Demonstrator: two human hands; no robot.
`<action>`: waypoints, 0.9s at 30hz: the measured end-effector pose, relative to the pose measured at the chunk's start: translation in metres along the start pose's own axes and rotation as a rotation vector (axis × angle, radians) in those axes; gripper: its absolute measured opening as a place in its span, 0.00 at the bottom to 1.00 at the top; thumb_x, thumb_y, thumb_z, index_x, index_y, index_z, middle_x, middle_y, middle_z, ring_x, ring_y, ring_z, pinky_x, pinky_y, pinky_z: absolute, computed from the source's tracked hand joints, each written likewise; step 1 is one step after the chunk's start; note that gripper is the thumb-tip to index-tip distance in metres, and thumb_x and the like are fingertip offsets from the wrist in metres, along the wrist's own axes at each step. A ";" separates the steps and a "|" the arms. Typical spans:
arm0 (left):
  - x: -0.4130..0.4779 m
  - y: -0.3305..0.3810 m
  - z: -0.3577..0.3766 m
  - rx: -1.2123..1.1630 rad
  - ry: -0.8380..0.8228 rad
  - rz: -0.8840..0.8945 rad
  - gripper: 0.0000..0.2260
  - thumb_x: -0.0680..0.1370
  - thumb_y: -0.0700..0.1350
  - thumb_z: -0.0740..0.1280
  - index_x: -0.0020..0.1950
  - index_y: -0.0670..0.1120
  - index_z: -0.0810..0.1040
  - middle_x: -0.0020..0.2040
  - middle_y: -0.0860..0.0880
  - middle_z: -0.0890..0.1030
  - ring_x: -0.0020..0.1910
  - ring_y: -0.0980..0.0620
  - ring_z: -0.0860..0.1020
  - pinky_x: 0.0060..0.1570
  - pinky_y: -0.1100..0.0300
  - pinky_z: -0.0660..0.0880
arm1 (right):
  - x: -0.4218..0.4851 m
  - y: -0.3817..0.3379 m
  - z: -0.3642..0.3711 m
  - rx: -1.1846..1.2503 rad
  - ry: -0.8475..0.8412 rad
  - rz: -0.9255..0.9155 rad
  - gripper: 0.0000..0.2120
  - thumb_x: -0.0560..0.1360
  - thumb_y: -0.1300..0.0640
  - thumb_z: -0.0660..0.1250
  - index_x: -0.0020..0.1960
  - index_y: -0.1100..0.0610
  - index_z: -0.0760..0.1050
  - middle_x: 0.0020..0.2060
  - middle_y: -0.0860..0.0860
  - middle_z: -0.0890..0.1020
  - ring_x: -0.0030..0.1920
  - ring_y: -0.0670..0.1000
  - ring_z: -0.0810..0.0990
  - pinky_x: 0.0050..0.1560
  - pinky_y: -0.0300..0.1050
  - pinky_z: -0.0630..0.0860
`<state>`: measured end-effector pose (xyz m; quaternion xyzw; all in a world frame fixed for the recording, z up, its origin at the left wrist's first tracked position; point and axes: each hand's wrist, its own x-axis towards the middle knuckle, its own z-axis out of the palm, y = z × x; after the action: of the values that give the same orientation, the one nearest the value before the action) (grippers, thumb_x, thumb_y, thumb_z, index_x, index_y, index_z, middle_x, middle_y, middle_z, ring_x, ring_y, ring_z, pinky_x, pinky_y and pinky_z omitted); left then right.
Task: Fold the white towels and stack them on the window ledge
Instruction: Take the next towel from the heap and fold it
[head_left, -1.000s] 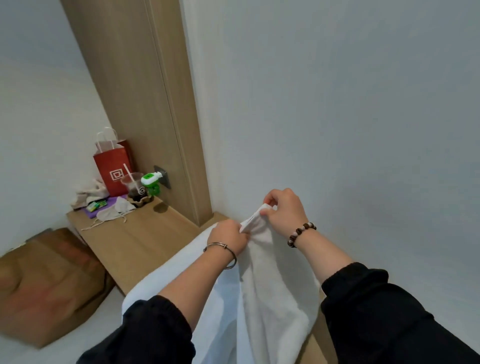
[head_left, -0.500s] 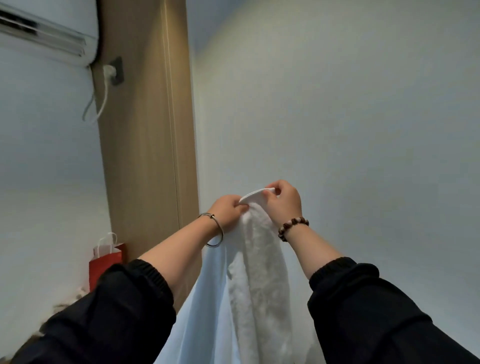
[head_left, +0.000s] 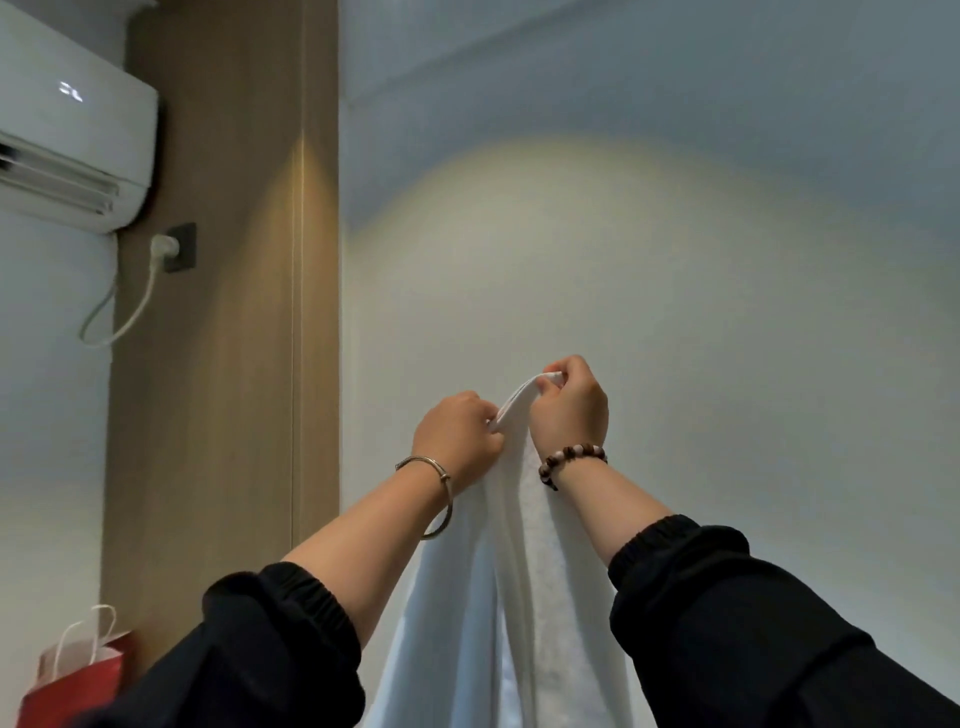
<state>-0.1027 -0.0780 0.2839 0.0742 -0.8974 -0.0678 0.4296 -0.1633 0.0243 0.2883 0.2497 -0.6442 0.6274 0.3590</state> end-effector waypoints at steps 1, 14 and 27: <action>-0.004 0.001 0.006 -0.110 -0.032 -0.026 0.10 0.66 0.41 0.61 0.26 0.47 0.63 0.32 0.47 0.67 0.33 0.48 0.64 0.31 0.58 0.59 | 0.000 0.003 0.000 -0.030 -0.002 0.002 0.04 0.76 0.65 0.61 0.49 0.59 0.74 0.39 0.50 0.76 0.42 0.54 0.76 0.40 0.43 0.70; -0.042 -0.033 0.066 -0.222 -0.181 -0.278 0.15 0.65 0.35 0.62 0.24 0.46 0.59 0.22 0.50 0.58 0.27 0.50 0.56 0.26 0.61 0.53 | -0.023 0.057 0.013 -0.267 -0.198 -0.020 0.04 0.77 0.63 0.60 0.48 0.58 0.73 0.37 0.50 0.75 0.39 0.52 0.73 0.37 0.41 0.65; -0.082 -0.053 0.113 -0.644 -0.277 -0.519 0.10 0.74 0.33 0.59 0.33 0.44 0.68 0.32 0.46 0.66 0.33 0.50 0.63 0.31 0.61 0.62 | -0.045 0.095 0.016 -0.298 -0.421 0.048 0.06 0.77 0.64 0.58 0.46 0.58 0.73 0.39 0.50 0.76 0.41 0.52 0.74 0.36 0.41 0.69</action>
<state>-0.1363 -0.1074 0.1418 0.1496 -0.8313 -0.4593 0.2751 -0.2110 0.0111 0.1944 0.3040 -0.7957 0.4682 0.2349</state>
